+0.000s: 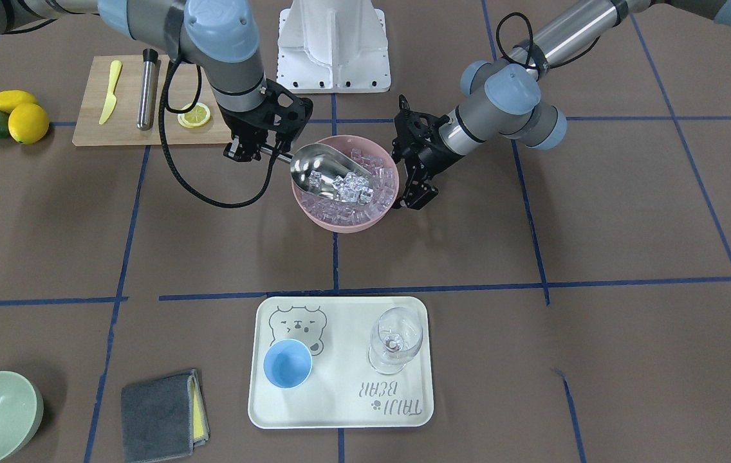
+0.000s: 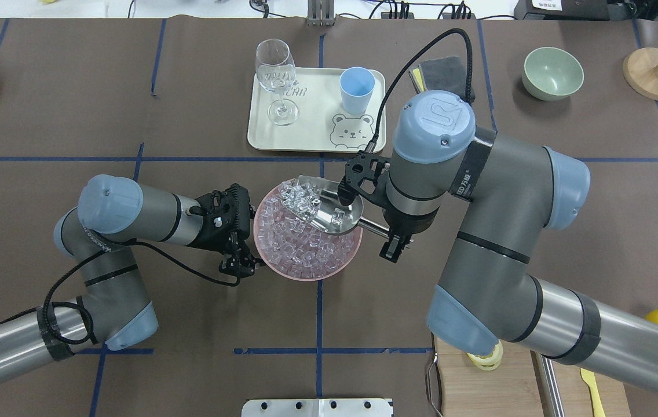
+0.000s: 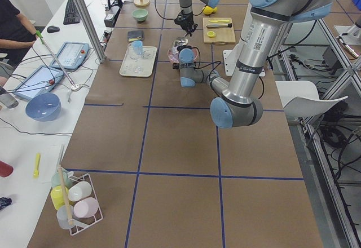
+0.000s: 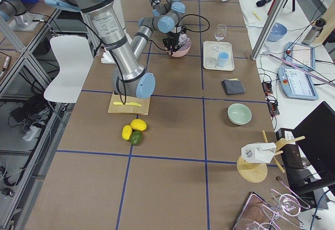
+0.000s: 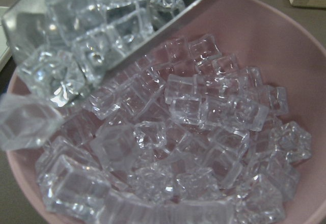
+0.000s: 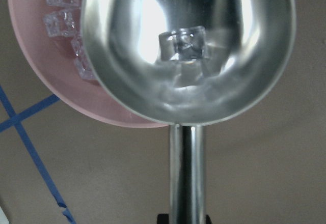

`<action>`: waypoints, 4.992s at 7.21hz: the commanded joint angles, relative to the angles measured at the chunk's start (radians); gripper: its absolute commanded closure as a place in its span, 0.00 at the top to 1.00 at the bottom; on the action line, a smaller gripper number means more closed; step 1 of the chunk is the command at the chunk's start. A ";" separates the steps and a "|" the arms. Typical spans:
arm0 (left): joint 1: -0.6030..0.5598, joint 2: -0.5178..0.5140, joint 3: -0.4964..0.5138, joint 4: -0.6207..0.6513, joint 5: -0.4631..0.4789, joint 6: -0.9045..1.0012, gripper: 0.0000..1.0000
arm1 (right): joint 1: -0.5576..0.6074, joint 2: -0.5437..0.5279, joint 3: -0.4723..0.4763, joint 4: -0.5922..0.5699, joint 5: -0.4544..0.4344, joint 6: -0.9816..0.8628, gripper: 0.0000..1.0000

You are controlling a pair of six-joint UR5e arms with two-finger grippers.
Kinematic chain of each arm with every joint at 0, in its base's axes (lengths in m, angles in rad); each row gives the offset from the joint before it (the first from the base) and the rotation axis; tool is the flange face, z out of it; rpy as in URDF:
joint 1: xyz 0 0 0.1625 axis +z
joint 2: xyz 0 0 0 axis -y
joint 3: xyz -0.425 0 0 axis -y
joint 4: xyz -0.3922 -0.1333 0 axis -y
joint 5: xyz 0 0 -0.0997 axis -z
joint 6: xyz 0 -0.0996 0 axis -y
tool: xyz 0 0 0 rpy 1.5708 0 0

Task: Put ice in cup with scoop
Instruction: 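Drag scoop through ice and lift it out loaded with right gripper, then carry loaded scoop over to blue cup on white tray, then tilt scoop with right gripper to pour ice into blue cup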

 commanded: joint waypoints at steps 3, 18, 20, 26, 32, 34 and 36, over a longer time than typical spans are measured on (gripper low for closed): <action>-0.012 0.001 0.000 0.002 -0.006 -0.001 1.00 | 0.037 -0.011 0.046 -0.025 -0.009 0.234 0.00; -0.010 0.005 0.002 0.002 -0.007 -0.001 1.00 | 0.255 0.297 -0.417 -0.110 0.184 0.497 0.00; -0.010 0.006 0.002 0.002 -0.007 -0.001 1.00 | 0.259 0.303 -0.481 -0.121 0.219 0.476 0.00; -0.006 0.008 0.006 0.000 -0.006 -0.001 1.00 | 0.282 0.430 -0.622 -0.303 0.265 0.327 0.00; -0.003 0.006 0.008 0.000 -0.004 0.000 1.00 | 0.301 0.490 -0.667 -0.449 0.287 0.216 0.00; -0.001 0.008 0.008 0.000 -0.004 0.000 1.00 | 0.318 0.513 -0.710 -0.452 0.293 0.190 0.00; -0.001 0.008 0.008 0.000 -0.004 0.000 1.00 | 0.324 0.602 -0.828 -0.478 0.296 0.157 0.00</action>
